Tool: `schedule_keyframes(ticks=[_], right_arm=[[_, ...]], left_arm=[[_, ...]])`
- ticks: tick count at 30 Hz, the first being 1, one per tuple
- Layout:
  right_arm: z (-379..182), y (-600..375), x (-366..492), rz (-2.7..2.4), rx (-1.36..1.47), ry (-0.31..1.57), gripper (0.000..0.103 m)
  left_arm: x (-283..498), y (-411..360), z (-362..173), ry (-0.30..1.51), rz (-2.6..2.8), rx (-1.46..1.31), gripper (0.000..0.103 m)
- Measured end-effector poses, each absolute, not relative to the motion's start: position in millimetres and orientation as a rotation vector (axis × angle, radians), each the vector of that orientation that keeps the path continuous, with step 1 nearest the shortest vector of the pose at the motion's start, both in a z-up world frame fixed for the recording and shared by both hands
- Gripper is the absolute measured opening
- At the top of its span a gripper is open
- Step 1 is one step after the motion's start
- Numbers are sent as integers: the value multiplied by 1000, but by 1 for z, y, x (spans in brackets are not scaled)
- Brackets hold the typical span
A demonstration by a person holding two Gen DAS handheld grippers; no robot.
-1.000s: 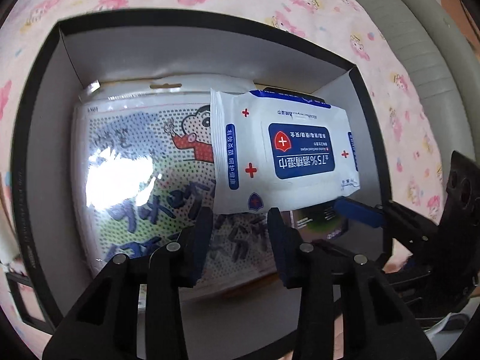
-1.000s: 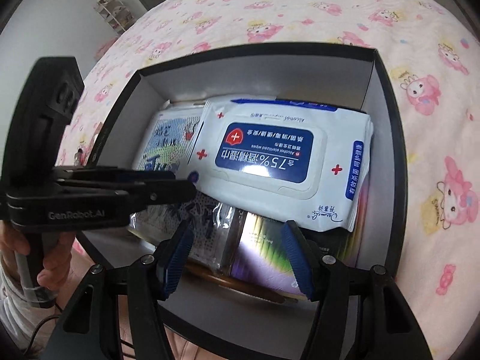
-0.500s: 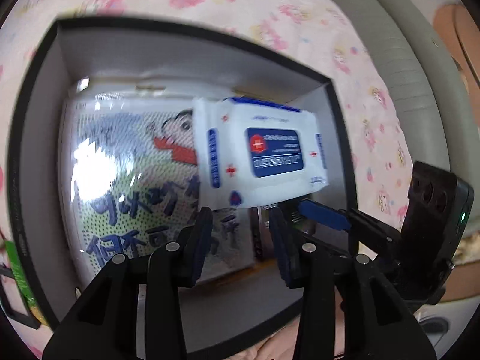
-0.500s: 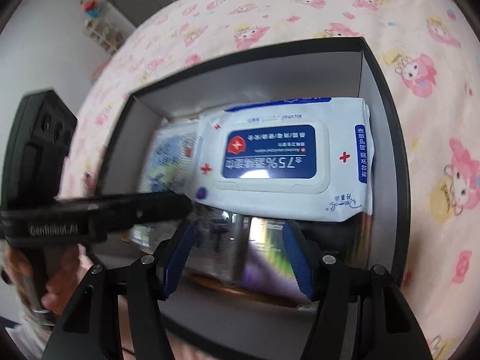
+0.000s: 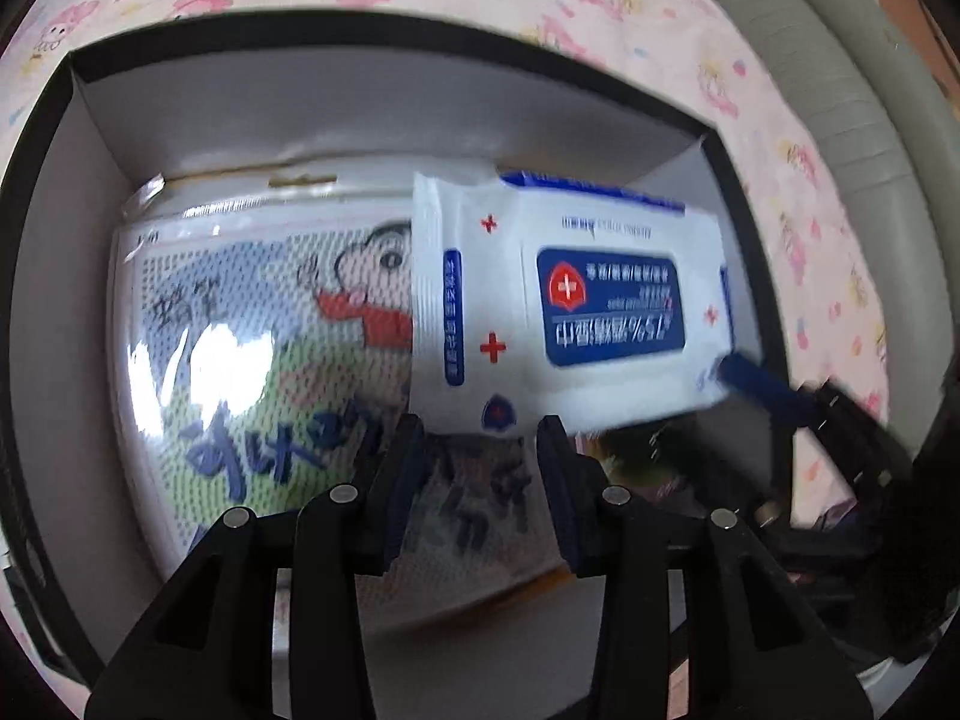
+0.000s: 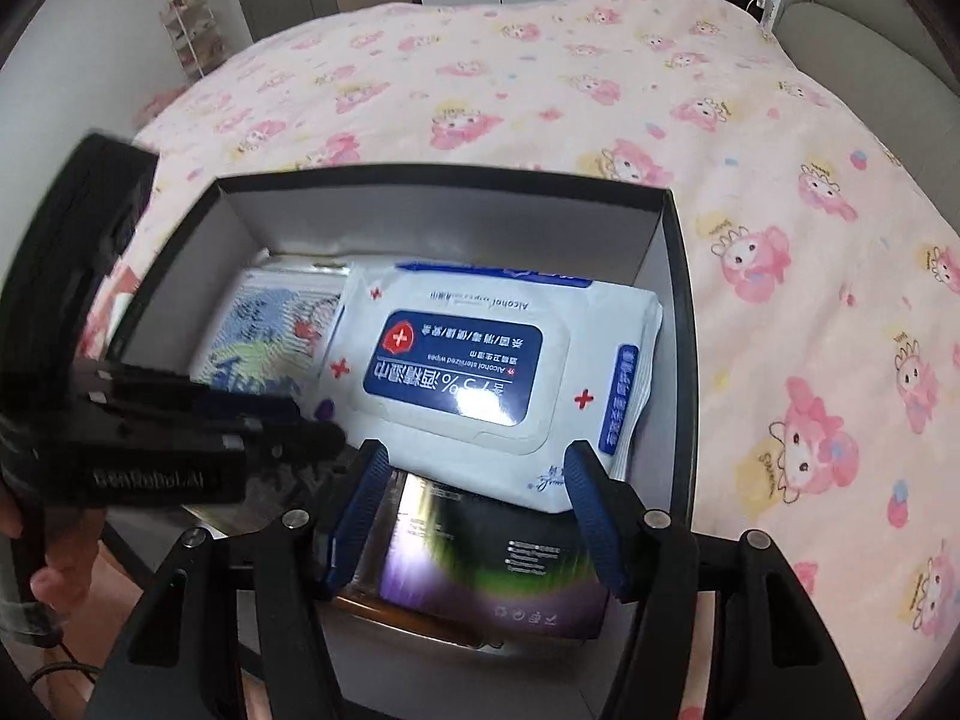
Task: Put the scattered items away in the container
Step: 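Lower the wipes pack into the black box onto the kit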
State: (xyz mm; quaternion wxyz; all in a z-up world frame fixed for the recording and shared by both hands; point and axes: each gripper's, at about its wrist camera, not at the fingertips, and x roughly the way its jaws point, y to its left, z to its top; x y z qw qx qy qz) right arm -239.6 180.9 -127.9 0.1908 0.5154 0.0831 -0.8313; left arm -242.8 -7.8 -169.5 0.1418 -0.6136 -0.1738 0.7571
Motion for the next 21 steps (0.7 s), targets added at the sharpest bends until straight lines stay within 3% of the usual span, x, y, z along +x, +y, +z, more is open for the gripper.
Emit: schedule_keyframes(ticks=[9, 21], right_arm=[[-131, 173, -236, -2238, 1479, 150, 58], [-129, 159, -224, -2185, 1465, 236, 58]], left_arm=[[-232, -21, -154, -531, 2199, -1767, 39], [-238, 2, -165, -426, 2205, -1836, 39]])
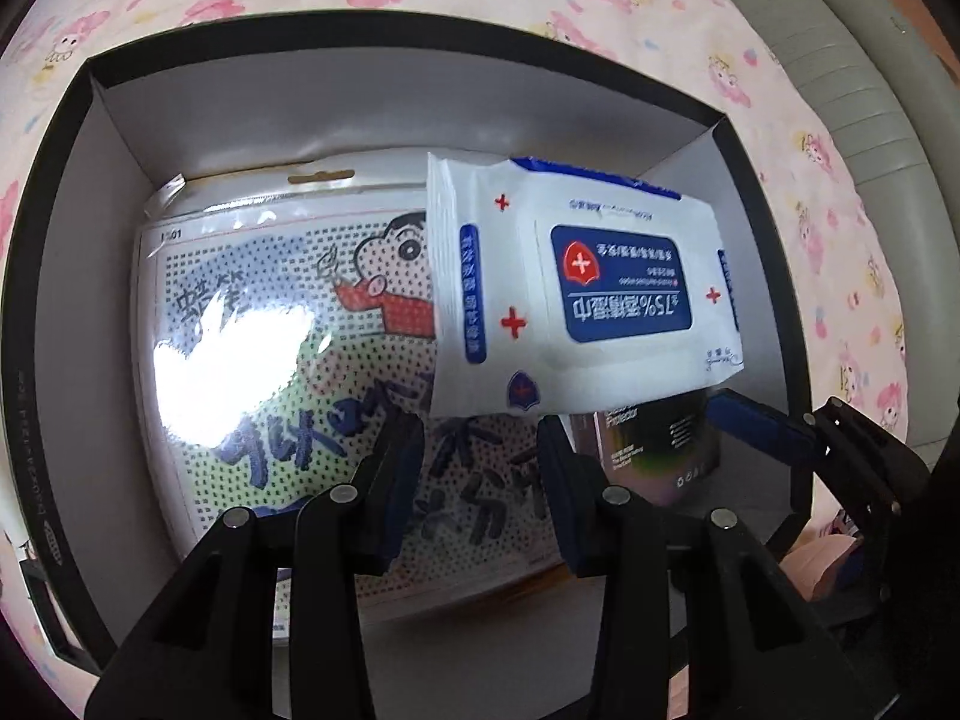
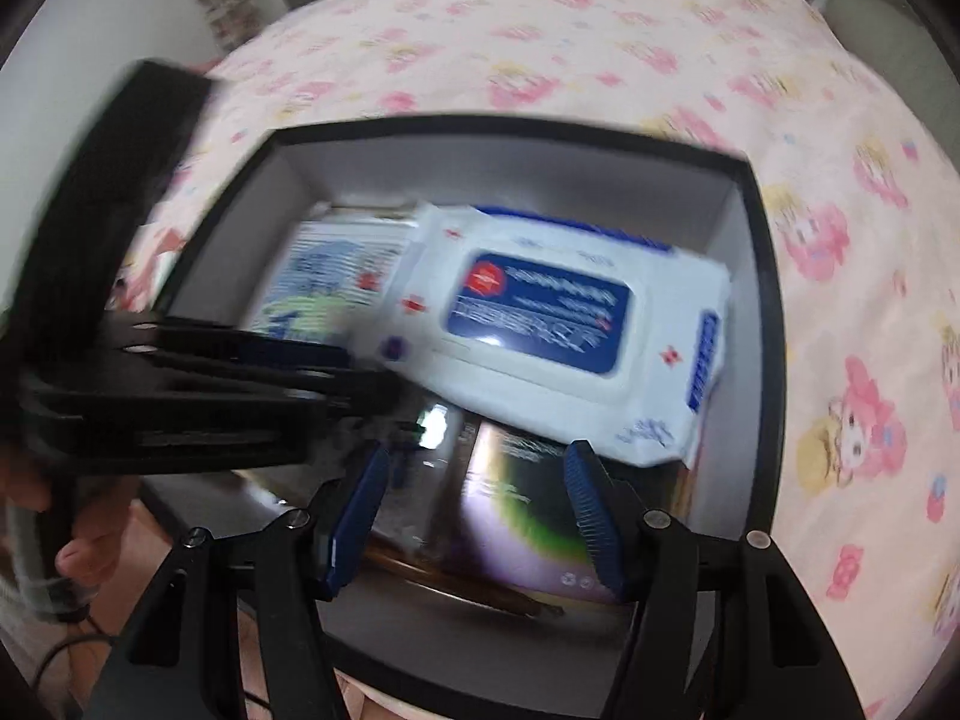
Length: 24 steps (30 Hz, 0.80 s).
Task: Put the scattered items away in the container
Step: 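Open the left tool and release the wipes pack in the box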
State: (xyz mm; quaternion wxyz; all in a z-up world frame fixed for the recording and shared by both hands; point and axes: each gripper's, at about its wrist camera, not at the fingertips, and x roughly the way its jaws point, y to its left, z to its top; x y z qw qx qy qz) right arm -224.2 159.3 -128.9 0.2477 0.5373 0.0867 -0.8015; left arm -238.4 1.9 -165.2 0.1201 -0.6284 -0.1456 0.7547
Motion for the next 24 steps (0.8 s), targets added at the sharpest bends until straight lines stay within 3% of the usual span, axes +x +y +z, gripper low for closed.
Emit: schedule_keyframes(ticks=[17, 24], right_arm=[[-151, 160, -263, -2230, 1560, 244, 56], [-128, 182, -254, -2239, 1496, 82, 57]], left_arm=[[-269, 9, -162, -536, 2237, -1780, 39], [-257, -9, -156, -571, 2285, -1761, 38]])
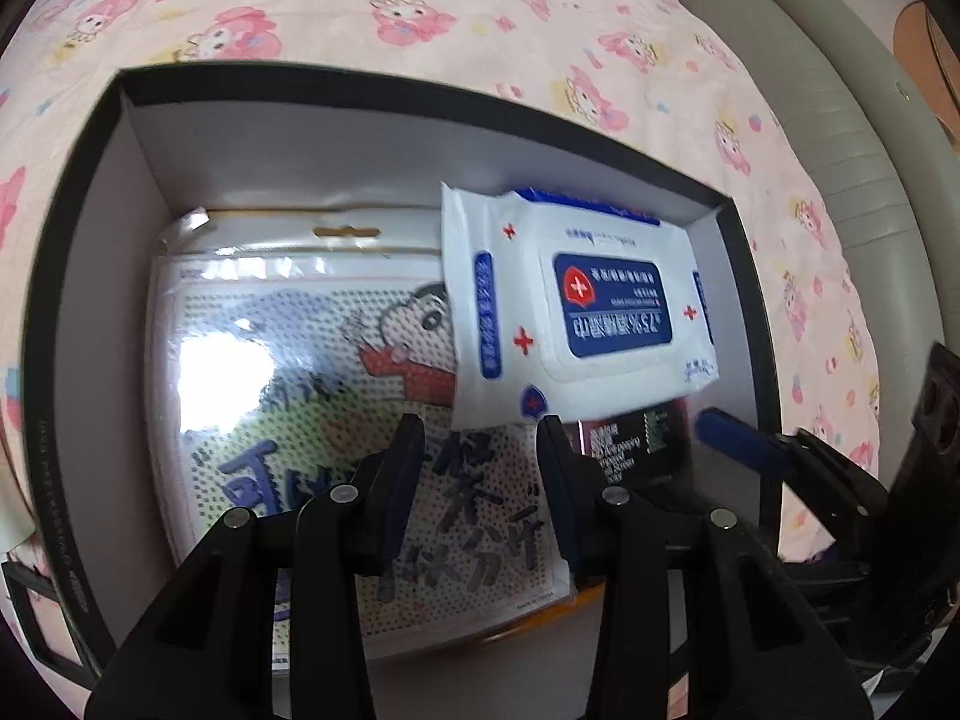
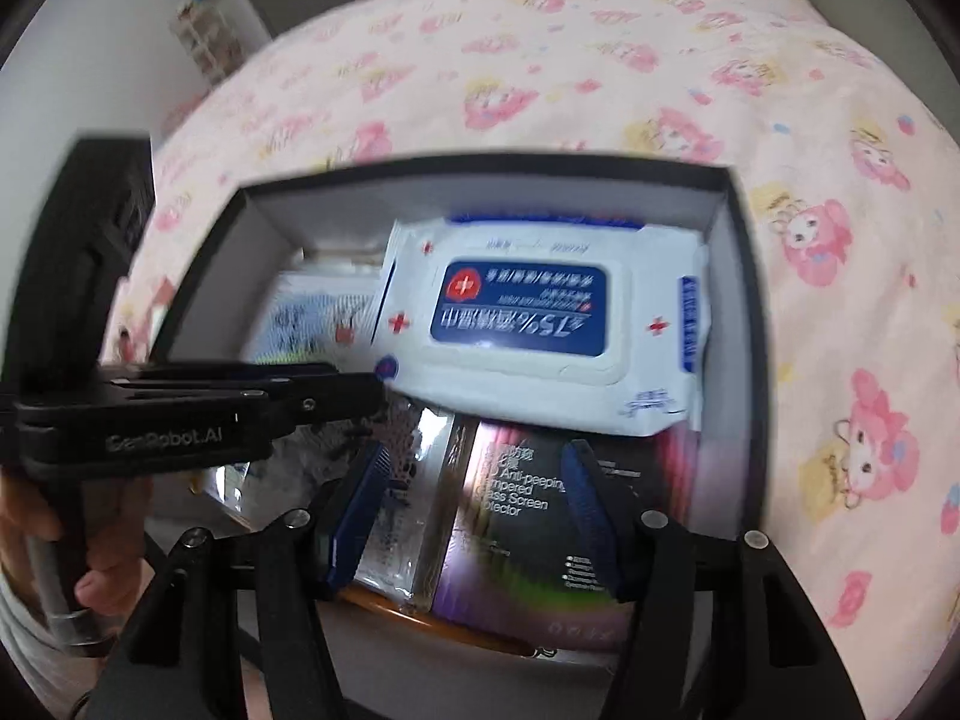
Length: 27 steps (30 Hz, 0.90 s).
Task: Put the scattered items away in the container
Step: 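Open the left tool and release the wipes pack in the box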
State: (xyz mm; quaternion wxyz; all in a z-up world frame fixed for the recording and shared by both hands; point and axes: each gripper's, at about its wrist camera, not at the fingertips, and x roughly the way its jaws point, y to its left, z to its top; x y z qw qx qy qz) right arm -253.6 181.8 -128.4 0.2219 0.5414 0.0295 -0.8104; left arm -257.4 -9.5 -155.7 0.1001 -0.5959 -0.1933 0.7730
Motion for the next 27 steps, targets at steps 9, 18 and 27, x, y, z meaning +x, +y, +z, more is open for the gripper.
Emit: schedule_keyframes(ticks=[9, 18, 27], right_arm=[[-129, 185, -254, -2290, 1504, 103, 57], [-133, 180, -254, -2369, 1491, 249, 57], [-125, 186, -255, -2423, 1447, 218, 57]], left_arm=[[-255, 0, -155, -523, 2216, -1752, 39], [-257, -8, -150, -509, 2308, -1740, 38], [-248, -4, -136, -540, 2320, -1637, 38]])
